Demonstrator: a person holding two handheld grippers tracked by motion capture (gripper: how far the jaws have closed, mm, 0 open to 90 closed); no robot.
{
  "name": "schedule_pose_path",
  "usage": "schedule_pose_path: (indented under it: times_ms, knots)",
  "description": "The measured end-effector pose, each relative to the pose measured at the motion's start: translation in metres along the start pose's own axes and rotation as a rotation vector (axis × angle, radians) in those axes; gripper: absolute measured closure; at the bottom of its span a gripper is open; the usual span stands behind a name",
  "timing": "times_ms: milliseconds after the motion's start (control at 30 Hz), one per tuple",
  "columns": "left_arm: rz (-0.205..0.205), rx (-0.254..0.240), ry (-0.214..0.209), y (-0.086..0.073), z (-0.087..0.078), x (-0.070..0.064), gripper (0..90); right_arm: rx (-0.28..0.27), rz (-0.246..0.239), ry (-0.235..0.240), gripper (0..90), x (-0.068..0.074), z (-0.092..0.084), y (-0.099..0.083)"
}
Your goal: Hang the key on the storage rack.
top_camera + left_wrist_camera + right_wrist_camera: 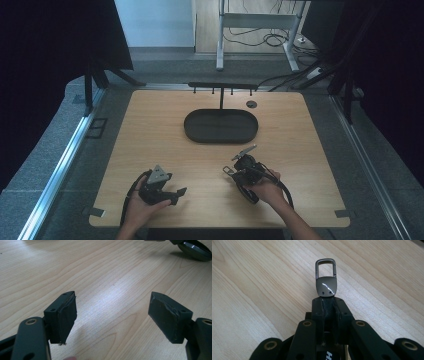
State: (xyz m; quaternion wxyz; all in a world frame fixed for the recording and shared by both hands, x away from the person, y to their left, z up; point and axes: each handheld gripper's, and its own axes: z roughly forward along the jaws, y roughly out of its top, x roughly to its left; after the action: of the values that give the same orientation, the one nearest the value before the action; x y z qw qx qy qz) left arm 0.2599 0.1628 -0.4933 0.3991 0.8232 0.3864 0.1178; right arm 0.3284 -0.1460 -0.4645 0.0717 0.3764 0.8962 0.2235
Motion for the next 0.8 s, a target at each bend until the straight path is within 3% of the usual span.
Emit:
schedule_pose_path:
  times_ms: [333, 800]
  knots:
    - [0.003, 0.004, -0.001, 0.000, 0.001, 0.000, 23.3, -0.040, -0.005, 0.017, 80.8, 0.002, -0.010, 0.003]
    - [-0.001, 0.006, -0.001, -0.001, 0.002, 0.000, 23.3, -0.195, 0.037, 0.000, 80.8, 0.002, -0.039, 0.002]
